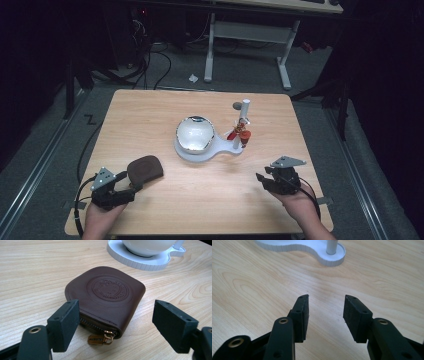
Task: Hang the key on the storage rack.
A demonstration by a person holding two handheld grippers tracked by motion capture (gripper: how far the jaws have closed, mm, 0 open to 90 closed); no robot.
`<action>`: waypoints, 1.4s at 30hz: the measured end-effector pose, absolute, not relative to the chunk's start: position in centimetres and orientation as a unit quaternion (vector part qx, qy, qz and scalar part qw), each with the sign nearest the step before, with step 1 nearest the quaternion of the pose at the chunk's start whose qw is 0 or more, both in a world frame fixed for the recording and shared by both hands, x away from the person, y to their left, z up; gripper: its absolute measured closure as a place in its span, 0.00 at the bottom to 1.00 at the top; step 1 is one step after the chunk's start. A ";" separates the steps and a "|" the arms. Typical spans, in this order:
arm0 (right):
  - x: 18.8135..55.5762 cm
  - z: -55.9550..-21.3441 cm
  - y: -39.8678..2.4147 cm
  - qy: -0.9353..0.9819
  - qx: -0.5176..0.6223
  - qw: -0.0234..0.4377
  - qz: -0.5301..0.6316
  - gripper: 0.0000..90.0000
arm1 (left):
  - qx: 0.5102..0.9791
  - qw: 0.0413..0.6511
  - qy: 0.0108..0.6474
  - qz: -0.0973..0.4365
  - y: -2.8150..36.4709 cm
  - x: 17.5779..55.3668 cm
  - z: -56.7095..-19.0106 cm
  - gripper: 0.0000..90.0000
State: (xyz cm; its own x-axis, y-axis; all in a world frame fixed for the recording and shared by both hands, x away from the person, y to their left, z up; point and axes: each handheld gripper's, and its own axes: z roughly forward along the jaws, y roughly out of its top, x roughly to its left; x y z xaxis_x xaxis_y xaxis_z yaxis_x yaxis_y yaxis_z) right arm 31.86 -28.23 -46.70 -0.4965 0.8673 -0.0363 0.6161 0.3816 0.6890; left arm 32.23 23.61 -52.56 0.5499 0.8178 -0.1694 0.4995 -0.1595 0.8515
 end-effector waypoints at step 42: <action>28.3 -52.8 -30.5 0.763 0.478 0.214 0.378 0.60 | 0.681 0.468 0.547 0.137 25.5 35.5 -52.8 0.82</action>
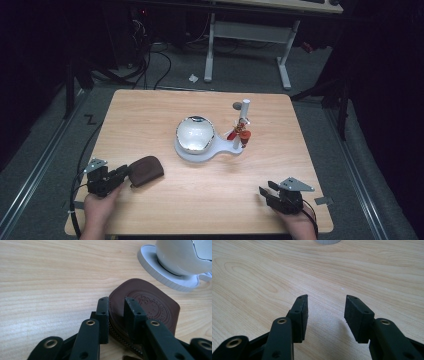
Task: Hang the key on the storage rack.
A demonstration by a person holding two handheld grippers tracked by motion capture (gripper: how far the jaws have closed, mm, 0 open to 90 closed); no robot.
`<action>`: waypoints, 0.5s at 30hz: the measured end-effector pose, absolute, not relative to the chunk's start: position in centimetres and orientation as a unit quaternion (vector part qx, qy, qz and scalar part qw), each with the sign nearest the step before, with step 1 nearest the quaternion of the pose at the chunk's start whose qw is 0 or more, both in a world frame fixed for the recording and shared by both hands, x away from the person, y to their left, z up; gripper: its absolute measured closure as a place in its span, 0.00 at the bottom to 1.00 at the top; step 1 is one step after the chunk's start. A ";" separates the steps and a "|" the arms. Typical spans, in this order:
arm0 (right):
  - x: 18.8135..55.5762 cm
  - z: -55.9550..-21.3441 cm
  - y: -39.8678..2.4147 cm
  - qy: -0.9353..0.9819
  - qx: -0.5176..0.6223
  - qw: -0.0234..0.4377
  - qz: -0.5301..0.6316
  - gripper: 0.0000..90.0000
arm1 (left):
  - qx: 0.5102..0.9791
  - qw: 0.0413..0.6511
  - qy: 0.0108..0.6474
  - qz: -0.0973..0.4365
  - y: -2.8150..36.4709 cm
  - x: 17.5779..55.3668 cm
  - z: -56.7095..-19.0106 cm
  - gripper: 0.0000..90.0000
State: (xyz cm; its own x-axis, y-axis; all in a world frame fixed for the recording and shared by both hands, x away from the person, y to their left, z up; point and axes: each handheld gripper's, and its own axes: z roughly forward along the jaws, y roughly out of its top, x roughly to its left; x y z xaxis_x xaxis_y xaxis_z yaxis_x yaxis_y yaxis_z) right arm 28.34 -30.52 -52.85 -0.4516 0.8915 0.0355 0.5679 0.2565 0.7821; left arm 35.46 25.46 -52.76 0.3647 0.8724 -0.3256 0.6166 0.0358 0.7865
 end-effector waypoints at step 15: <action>28.3 -52.9 -30.5 0.761 0.481 0.215 0.378 0.60 | 0.675 0.486 0.551 0.072 24.6 34.4 -53.7 0.79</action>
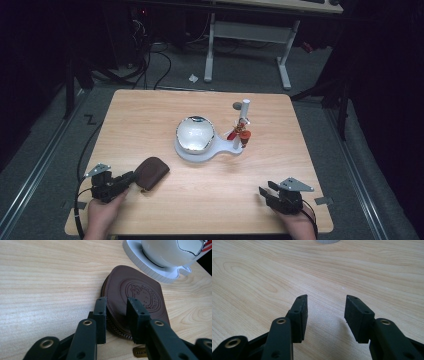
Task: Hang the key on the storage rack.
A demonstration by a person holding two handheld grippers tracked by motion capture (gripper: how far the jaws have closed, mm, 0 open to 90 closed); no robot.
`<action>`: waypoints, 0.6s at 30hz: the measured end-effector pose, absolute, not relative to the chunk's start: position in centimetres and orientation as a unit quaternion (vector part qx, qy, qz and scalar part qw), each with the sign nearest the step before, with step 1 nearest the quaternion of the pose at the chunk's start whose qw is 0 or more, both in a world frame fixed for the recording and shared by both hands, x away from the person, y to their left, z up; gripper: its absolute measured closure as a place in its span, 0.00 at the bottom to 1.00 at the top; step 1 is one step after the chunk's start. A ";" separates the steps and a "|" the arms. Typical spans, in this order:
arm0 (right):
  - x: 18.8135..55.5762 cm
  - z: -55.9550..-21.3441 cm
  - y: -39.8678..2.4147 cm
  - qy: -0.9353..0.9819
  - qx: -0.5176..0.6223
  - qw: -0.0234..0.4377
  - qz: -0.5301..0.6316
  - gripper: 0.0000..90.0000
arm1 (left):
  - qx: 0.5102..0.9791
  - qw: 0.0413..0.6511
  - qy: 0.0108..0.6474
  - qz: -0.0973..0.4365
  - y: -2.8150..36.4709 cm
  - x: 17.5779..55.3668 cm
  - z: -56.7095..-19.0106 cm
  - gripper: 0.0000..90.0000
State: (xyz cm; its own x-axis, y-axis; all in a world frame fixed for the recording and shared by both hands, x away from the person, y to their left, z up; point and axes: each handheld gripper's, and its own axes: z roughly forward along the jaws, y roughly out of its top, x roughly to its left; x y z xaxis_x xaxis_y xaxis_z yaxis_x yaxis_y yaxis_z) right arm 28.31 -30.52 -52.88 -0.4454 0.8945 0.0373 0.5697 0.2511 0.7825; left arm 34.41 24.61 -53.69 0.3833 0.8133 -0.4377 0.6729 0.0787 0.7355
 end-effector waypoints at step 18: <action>28.4 -52.7 -30.8 0.756 0.484 0.219 0.382 0.60 | 0.690 0.492 0.509 0.153 23.2 33.3 -51.9 0.97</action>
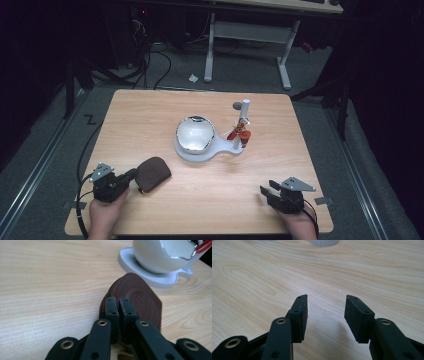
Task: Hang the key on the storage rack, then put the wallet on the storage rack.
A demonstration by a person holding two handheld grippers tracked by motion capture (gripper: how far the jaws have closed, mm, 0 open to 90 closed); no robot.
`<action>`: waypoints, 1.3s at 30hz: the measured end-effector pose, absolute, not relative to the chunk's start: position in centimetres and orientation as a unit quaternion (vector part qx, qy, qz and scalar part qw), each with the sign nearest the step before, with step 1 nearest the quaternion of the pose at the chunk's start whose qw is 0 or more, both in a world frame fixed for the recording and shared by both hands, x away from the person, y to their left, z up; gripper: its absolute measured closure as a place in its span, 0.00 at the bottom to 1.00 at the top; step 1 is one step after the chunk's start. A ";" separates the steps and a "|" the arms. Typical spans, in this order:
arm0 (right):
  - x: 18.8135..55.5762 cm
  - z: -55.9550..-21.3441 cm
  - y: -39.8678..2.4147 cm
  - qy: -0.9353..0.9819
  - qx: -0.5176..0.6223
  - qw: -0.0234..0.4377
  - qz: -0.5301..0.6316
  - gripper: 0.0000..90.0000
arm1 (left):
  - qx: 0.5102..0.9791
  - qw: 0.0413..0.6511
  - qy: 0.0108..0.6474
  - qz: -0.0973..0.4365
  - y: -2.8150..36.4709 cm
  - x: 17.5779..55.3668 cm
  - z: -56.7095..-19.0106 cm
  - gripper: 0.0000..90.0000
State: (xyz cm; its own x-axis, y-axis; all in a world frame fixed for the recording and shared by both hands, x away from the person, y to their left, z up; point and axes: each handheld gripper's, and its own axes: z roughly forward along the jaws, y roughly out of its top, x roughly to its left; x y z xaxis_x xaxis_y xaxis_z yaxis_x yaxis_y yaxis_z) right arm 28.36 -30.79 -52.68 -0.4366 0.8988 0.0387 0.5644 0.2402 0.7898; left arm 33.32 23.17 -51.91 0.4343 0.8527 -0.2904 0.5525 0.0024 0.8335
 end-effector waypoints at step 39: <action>28.3 -52.3 -31.7 0.741 0.488 0.241 0.394 0.61 | 0.663 0.560 0.443 0.226 21.5 30.8 -47.0 0.97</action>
State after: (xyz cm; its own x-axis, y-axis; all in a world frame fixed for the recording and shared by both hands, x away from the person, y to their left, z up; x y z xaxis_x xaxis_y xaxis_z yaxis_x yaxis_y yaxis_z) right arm 28.27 -31.73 -52.29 -0.4066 0.9132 0.0276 0.5338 0.2129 0.8184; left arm 30.80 21.53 -47.03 0.5050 0.8403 -0.1973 0.3348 0.0199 0.9421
